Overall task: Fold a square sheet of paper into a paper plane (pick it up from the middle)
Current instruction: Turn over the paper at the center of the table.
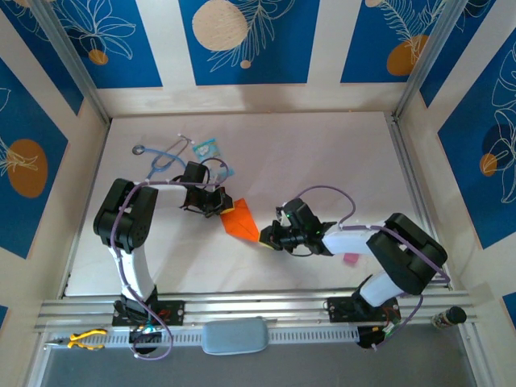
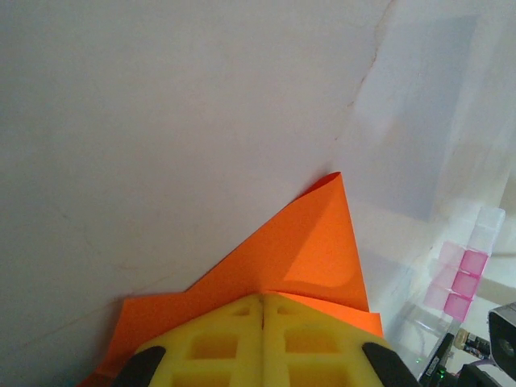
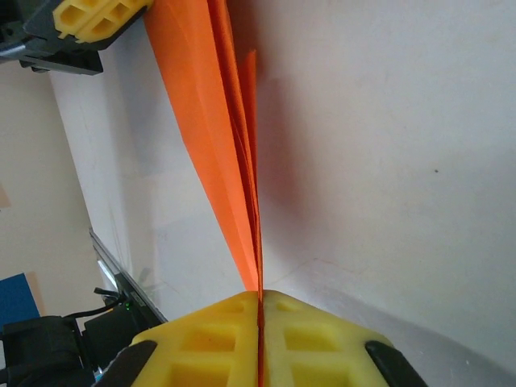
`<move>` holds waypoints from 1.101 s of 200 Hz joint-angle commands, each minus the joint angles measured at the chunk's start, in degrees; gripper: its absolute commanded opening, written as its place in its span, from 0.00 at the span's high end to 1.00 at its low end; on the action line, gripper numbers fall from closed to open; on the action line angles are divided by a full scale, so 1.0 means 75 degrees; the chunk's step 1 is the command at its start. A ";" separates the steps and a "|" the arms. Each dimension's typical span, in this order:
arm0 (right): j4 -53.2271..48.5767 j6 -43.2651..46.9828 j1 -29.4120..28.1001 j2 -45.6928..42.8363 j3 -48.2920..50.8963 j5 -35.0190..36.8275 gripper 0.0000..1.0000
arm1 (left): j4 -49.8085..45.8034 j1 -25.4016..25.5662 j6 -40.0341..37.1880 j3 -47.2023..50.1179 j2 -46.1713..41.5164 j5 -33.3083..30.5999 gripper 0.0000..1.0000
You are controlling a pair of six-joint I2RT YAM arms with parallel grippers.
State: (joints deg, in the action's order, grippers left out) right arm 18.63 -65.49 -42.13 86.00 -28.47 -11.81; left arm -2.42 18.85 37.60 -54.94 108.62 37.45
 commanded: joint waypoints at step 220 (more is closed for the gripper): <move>-1.2103 0.4431 -0.0855 0.0370 -0.6561 0.8536 0.94 | -0.2499 -0.0187 -0.0726 -0.0646 -0.3748 -0.3212 0.56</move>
State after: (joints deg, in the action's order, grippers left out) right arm -60.23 -34.76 -45.23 82.74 -74.46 37.56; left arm -16.86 18.44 33.85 -58.81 82.65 19.88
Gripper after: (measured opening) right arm 0.069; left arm 0.433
